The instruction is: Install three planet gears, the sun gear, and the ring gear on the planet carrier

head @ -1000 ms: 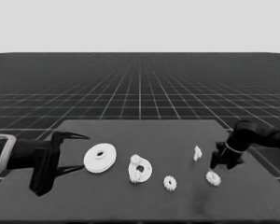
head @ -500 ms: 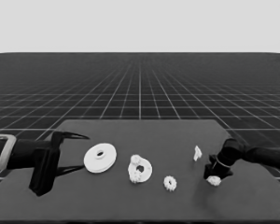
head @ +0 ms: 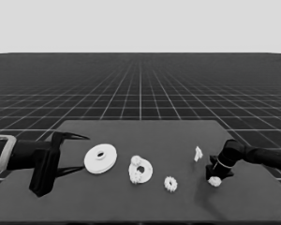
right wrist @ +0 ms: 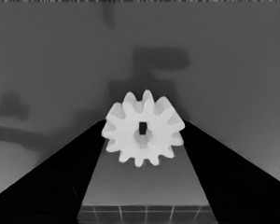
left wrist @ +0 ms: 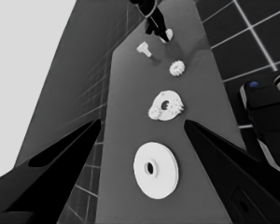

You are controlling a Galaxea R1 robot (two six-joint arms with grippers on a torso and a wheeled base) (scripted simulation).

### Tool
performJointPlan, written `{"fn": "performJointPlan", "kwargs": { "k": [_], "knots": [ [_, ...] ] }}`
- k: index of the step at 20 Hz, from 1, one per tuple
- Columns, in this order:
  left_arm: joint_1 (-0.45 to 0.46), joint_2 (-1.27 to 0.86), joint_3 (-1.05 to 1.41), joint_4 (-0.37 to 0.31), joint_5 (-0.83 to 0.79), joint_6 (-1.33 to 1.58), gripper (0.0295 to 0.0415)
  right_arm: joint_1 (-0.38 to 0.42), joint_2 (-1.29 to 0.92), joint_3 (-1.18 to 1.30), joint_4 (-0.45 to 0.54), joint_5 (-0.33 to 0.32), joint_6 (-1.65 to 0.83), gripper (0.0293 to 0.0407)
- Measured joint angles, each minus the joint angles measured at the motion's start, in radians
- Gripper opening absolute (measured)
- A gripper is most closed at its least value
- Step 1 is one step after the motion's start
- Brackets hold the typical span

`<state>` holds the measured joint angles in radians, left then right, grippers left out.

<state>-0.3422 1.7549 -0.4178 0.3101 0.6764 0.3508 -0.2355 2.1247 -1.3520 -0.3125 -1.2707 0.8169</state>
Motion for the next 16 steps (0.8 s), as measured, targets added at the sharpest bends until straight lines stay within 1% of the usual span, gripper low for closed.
{"fn": "performJointPlan", "kwargs": {
  "k": [2,3,4,6,8,12,13,14,15,16],
  "knots": [
    [0.0,0.0,0.0,0.0,0.0,0.0,0.0385,0.0,0.0,0.0,0.0,0.0,0.0,0.0312],
    [0.0,0.0,0.0,0.0,0.0,0.0,0.0385,0.074,-0.041,0.077,0.053,-0.067,0.016,0.0312],
    [0.0,0.0,0.0,0.0,0.0,0.0,0.0385,0.134,-0.061,0.11,0.092,-0.107,0.022,0.0312],
    [0.0,0.0,0.0,0.0,0.0,0.0,0.0385,0.192,-0.074,0.13,0.132,-0.144,0.024,0.0312],
    [0.0,0.0,0.0,0.0,0.0,0.0,0.0385,0.212,-0.076,0.134,0.147,-0.157,0.024,0.0312],
    [0.0,0.0,0.0,0.0,0.0,0.0,0.0385,0.221,-0.077,0.135,0.154,-0.163,0.023,0.0312],
    [0.0,0.0,0.0,0.0,0.0,0.0,0.0385,0.233,0.072,0.229,0.111,-0.231,0.395,0.0312],
    [0.0,0.0,0.0,0.0,0.0,0.0,0.0385,0.24,0.353,0.199,0.11,-0.27,0.577,0.0312],
    [0.0,0.0,0.0,0.0,0.0,0.0,0.0385,0.243,0.54,0.084,0.119,-0.276,0.611,0.0312],
    [0.0,0.0,0.0,0.0,0.0,0.0,0.0385,0.244,0.647,-0.018,0.124,-0.273,0.598,0.0312]
  ]
}}
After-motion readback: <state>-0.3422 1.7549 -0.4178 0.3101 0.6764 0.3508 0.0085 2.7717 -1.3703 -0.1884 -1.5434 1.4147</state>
